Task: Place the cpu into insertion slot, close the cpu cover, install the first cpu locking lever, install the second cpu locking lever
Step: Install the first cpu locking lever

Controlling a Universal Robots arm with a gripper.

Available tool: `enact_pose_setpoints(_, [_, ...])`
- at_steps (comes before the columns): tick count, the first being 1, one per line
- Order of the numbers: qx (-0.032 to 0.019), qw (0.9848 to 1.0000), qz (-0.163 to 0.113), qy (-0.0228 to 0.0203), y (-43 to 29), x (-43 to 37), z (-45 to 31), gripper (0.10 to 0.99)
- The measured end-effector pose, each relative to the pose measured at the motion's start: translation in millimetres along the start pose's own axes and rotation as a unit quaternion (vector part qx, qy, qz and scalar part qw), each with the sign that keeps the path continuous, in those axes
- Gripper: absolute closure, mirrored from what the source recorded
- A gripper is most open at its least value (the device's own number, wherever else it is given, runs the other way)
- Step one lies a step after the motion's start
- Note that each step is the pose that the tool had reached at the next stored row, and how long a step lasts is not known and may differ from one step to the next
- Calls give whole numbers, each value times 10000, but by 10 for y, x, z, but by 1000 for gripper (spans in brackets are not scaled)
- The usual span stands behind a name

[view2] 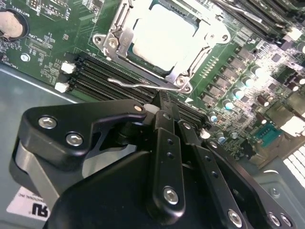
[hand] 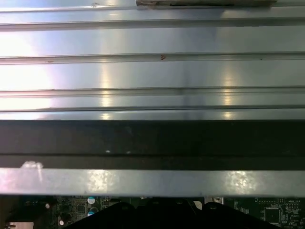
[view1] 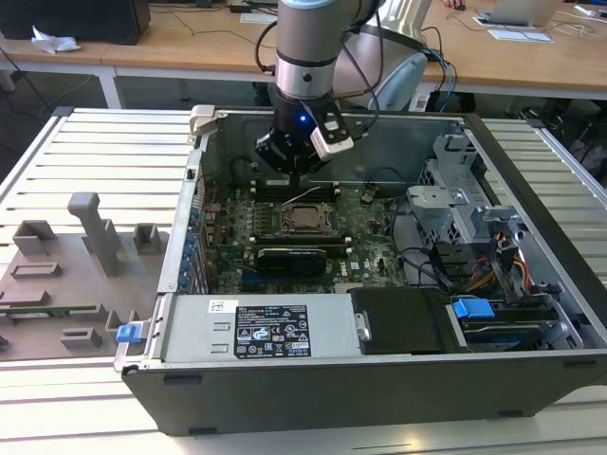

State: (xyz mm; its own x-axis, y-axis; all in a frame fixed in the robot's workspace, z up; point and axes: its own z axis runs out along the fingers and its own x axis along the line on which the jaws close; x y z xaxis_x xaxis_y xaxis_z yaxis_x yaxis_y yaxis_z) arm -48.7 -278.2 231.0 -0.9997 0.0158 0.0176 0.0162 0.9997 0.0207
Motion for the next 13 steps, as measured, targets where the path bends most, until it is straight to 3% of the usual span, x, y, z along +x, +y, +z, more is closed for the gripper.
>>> enact_pose_setpoints(13, [2, 10000, 1, 0, -1, -18, 70, 980])
